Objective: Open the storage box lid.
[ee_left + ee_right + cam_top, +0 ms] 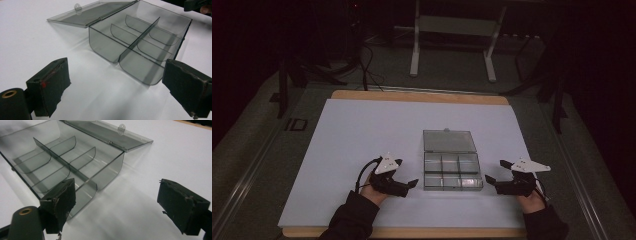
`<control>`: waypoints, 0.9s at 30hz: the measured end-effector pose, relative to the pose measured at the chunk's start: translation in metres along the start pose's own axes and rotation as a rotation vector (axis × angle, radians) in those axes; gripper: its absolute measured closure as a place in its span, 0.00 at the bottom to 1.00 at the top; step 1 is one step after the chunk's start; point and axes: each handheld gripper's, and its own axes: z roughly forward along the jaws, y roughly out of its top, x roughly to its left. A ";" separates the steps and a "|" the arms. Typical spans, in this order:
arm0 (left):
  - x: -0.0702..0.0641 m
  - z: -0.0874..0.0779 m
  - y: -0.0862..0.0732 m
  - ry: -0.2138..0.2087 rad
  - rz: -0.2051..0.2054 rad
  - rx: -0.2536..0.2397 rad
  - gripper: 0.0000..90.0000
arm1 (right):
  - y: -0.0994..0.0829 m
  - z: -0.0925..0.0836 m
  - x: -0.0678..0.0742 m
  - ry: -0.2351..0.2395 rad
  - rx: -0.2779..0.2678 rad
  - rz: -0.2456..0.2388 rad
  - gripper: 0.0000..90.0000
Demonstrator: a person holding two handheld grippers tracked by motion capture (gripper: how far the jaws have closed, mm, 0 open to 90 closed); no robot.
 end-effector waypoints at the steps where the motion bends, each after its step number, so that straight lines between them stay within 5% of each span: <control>1: 0.000 -0.001 -0.002 0.004 -0.010 0.001 0.10 | -0.002 0.000 0.000 -0.002 0.001 -0.009 0.17; 22: 0.002 -0.017 -0.027 0.112 -0.016 0.056 0.09 | -0.031 -0.001 -0.002 -0.043 0.023 -0.019 0.16; 27: -0.002 -0.015 -0.027 0.183 0.000 0.072 0.05 | -0.032 -0.002 -0.002 -0.072 0.014 -0.008 0.16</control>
